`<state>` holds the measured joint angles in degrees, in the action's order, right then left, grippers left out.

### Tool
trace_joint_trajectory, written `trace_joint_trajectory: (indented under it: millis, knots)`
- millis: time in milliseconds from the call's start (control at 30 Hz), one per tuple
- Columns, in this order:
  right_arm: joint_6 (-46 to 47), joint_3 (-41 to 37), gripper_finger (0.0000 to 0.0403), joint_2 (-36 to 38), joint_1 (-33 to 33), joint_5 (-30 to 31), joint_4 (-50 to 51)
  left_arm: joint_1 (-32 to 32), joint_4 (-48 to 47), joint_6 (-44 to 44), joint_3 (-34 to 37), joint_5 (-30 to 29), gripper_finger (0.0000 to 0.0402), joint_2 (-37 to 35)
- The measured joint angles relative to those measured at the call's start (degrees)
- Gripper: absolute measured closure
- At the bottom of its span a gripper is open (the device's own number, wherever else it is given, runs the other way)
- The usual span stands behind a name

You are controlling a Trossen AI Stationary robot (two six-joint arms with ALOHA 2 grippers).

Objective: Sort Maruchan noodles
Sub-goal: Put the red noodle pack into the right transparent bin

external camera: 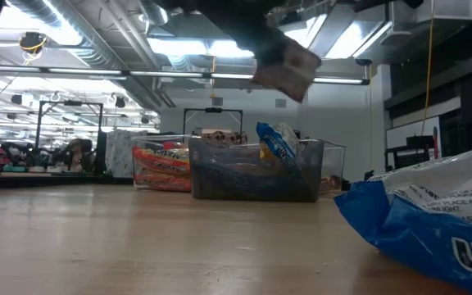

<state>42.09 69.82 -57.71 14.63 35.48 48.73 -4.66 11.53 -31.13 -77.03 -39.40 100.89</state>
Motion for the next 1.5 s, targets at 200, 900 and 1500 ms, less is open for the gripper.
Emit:
trace_joint_trajectory:
  millis: [200,900,1500]
  knots:
    - [1.04,0.0,0.0173,0.0,0.0,-0.23,1.66,-2.96,-0.35,-8.19,-6.41,-0.17,0.0333,8.82]
    - [1.16,0.0,0.0173,0.0,0.0,-1.64,6.86,-7.05,-10.68,-22.54,-19.87,7.38,0.0333,22.39]
    - [0.92,0.0,0.0173,0.0,-0.02,-4.17,7.34,-8.86,-12.41,-24.95,-19.87,14.04,0.0315,22.28]
